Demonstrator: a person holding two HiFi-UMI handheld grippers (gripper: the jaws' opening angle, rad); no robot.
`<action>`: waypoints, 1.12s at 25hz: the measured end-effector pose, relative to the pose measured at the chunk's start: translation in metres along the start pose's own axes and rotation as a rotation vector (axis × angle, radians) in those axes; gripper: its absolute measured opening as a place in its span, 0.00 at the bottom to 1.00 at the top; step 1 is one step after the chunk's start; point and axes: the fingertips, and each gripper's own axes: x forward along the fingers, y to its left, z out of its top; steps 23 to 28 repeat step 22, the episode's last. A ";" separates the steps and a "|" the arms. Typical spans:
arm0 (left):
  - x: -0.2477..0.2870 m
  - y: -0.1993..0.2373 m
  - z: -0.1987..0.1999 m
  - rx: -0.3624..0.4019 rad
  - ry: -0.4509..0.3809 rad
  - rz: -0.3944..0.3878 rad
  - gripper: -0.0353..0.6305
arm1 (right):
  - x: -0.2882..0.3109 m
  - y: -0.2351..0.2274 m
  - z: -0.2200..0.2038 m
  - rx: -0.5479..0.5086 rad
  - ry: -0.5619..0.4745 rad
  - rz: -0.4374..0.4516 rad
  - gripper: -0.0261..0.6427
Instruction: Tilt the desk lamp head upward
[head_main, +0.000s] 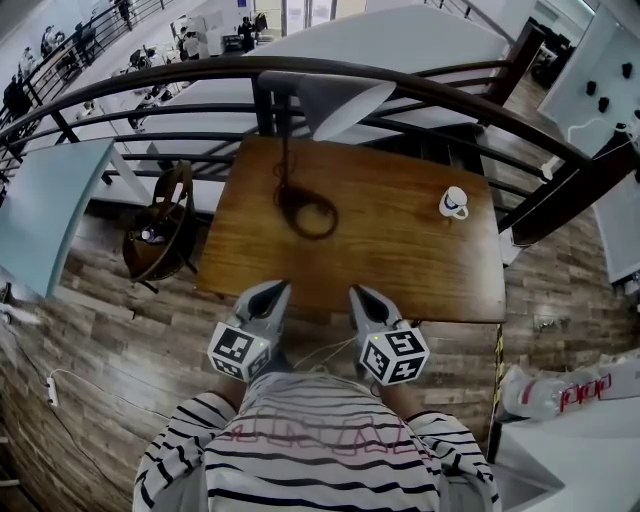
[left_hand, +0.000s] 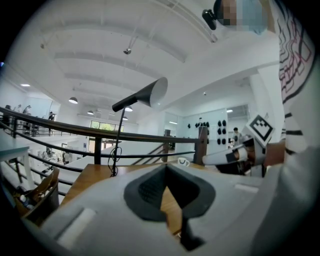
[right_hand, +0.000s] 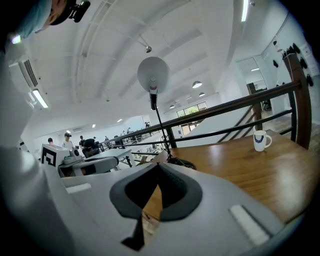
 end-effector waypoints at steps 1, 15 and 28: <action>0.000 -0.001 0.000 0.000 0.001 -0.001 0.06 | -0.001 -0.001 0.000 -0.001 -0.002 -0.002 0.04; -0.002 0.000 0.001 0.000 -0.004 0.007 0.06 | -0.002 -0.006 0.009 -0.007 -0.027 -0.014 0.04; 0.001 -0.006 0.002 0.002 -0.001 0.013 0.06 | -0.007 -0.011 0.011 -0.006 -0.027 -0.013 0.04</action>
